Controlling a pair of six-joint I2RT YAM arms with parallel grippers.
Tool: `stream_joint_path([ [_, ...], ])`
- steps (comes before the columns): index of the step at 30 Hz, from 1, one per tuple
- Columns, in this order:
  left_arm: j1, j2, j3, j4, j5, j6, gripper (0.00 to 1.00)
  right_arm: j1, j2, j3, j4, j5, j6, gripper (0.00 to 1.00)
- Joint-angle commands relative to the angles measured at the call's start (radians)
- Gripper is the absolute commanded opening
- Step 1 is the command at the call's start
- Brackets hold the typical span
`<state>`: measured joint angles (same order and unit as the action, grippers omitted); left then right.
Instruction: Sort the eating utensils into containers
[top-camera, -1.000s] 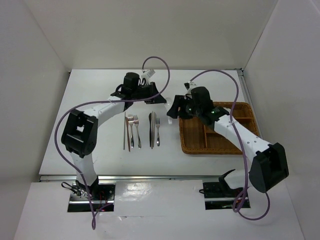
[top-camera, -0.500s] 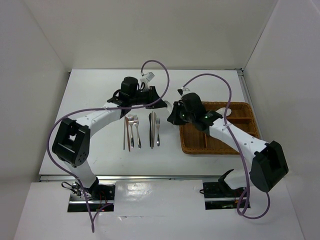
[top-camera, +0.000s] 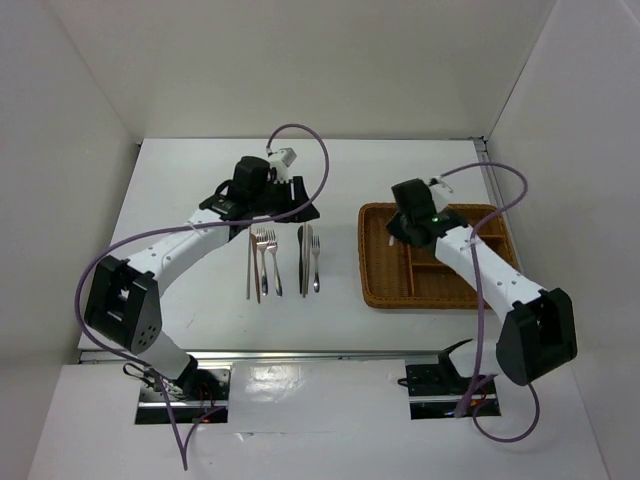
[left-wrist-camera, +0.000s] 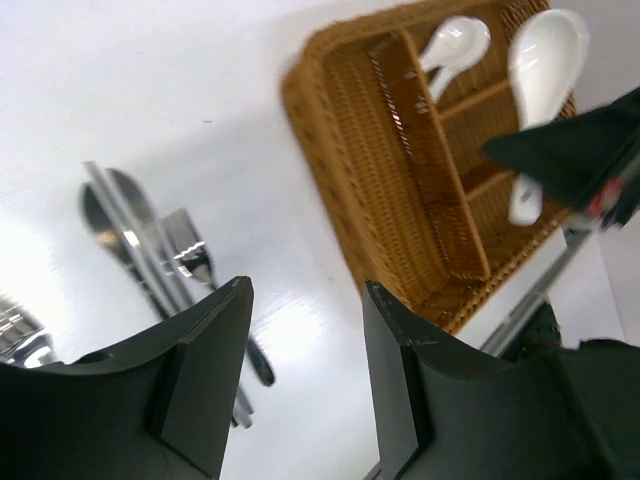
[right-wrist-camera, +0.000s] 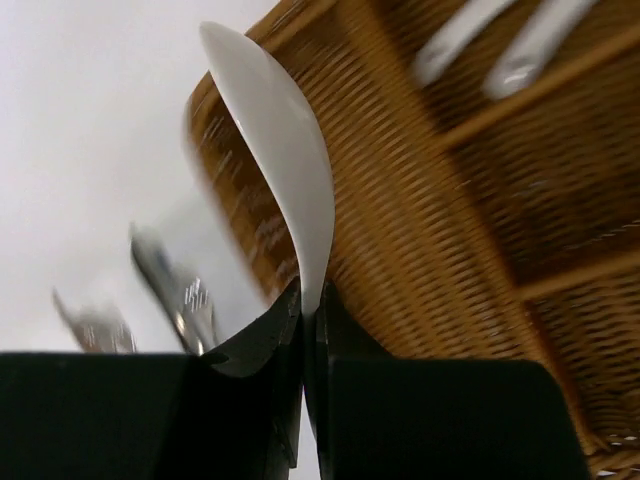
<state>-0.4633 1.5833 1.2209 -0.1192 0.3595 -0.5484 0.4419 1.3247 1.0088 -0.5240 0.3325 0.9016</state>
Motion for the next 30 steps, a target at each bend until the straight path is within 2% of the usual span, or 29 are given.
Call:
stream_joint_path([
  [1, 0.034, -0.066, -0.032, -0.036, -0.08, 0.019, 0.62, -0.159, 0.048, 0.092, -0.177, 0.131, 0.251, 0.0],
  [4, 0.043, -0.108, -0.08, -0.056, -0.108, 0.039, 0.62, -0.294, 0.132, 0.146, -0.205, 0.131, 0.29, 0.0],
  [7, 0.063, -0.135, -0.092, -0.065, -0.134, 0.048, 0.62, -0.379, 0.214, 0.189, -0.205, 0.09, 0.329, 0.0],
  [12, 0.081, -0.155, -0.101, -0.085, -0.169, 0.057, 0.62, -0.413, 0.291, 0.214, -0.195, 0.079, 0.422, 0.0],
  [22, 0.101, -0.164, -0.141, -0.056, -0.188, 0.048, 0.62, -0.422, 0.429, 0.29, -0.149, 0.048, 0.485, 0.0],
  [26, 0.11, -0.144, -0.141, -0.056, -0.177, 0.048, 0.62, -0.422, 0.464, 0.32, -0.149, 0.034, 0.476, 0.12],
  [27, 0.11, -0.135, -0.141, -0.056, -0.177, 0.048, 0.62, -0.422, 0.478, 0.335, -0.162, 0.019, 0.476, 0.18],
  [30, 0.11, -0.126, -0.123, -0.056, -0.186, 0.048, 0.62, -0.422, 0.488, 0.346, -0.172, -0.001, 0.465, 0.24],
])
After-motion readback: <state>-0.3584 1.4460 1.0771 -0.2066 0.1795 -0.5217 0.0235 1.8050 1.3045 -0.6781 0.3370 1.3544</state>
